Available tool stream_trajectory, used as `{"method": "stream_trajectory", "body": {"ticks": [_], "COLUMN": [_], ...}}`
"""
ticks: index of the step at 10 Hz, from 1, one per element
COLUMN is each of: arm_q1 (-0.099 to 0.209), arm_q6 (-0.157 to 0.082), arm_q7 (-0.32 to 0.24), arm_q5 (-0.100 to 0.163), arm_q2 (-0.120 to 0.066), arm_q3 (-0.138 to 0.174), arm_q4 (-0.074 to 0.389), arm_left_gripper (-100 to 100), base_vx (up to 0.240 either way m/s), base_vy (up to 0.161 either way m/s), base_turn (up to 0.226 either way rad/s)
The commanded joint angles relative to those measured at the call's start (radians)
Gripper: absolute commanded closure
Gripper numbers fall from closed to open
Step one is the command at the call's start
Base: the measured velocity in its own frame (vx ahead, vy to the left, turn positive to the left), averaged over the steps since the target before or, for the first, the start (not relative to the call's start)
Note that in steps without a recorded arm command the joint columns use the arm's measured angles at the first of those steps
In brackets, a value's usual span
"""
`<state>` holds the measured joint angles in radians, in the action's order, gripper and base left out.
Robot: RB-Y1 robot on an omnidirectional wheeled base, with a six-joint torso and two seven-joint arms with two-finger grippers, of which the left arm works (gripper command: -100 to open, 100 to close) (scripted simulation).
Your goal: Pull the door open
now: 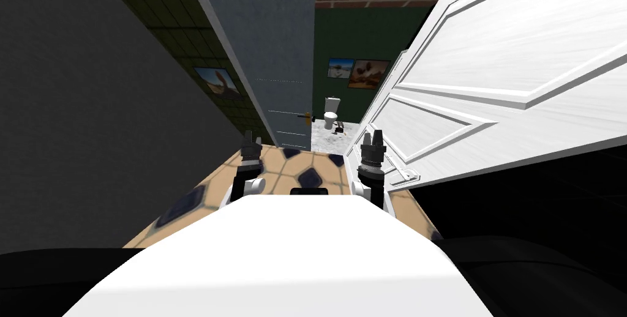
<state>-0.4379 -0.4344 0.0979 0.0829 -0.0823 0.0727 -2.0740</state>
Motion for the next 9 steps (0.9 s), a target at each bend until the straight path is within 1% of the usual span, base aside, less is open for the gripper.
{"method": "stream_trajectory", "body": {"ticks": [1,2,4,9], "arm_q1": [0.016,0.034,0.055,0.107], "arm_q6": [0.002,0.007,0.013,0.027], "arm_q7": [-0.006,-0.016,-0.027,-0.055], "arm_q5": [0.001,0.005,0.009,0.02], "arm_q2": [-0.005,-0.015,-0.026,-0.053], "arm_q3": [-0.004,-0.004,-0.005,-0.007], "arm_q4": [0.034,0.07,0.109,0.212], "arm_left_gripper": [-100,-100,-100,-100], "base_vx": [0.092,0.131,0.129,0.099], "base_vy": [-0.025,-0.024,-0.023,-0.016], "base_turn": [-0.05,-0.091,-0.075,-0.064]}}
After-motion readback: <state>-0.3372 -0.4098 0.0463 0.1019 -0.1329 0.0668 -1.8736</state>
